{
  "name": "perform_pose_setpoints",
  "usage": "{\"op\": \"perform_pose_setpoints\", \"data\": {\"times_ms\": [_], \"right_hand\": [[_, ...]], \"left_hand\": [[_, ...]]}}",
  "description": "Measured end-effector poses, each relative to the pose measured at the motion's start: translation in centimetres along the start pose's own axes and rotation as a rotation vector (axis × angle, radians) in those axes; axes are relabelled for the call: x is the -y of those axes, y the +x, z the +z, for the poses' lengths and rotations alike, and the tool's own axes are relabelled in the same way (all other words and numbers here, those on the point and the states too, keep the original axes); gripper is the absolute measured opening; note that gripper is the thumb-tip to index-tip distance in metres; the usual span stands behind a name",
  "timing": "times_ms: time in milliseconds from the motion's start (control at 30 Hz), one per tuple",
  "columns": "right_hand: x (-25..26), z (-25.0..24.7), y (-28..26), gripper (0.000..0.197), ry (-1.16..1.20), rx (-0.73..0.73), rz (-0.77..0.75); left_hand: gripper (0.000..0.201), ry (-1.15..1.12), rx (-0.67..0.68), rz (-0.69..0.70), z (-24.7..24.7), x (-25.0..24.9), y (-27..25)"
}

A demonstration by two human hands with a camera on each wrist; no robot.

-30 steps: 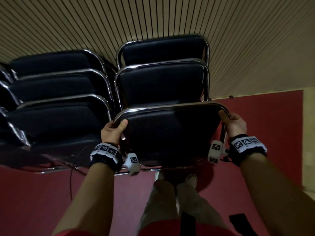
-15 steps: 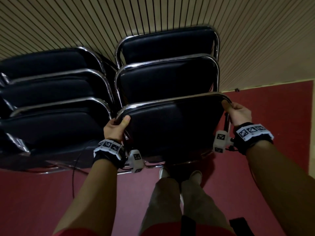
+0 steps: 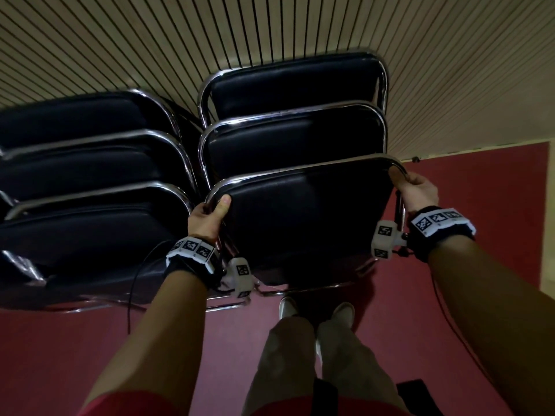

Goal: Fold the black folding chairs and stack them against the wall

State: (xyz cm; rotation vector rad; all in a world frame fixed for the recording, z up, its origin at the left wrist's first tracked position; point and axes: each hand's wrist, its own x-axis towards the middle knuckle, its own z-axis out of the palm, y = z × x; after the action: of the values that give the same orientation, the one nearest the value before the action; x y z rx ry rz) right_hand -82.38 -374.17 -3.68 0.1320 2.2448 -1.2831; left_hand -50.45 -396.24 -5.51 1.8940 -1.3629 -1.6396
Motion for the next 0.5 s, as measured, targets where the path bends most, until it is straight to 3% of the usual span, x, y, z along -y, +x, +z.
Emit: {"op": "perform_pose_setpoints", "data": {"times_ms": [100,233,500], "right_hand": [[-0.3,0.0,0.2,0.045,0.014,-0.015,0.028],[-0.5,0.7,0.1,0.060,0.042,-0.052,0.021],[-3.3,1.8,-1.0,0.087,0.080,-0.115,0.201]], "left_hand": [[0.060,0.015,0.026,-0.019,0.6,-0.9,0.1],[0.093,-0.036,0.036,-0.042,1.1,-1.0,0.2],[0.082,-0.342,-0.022,-0.201,2.5,1.5,-0.5]]}}
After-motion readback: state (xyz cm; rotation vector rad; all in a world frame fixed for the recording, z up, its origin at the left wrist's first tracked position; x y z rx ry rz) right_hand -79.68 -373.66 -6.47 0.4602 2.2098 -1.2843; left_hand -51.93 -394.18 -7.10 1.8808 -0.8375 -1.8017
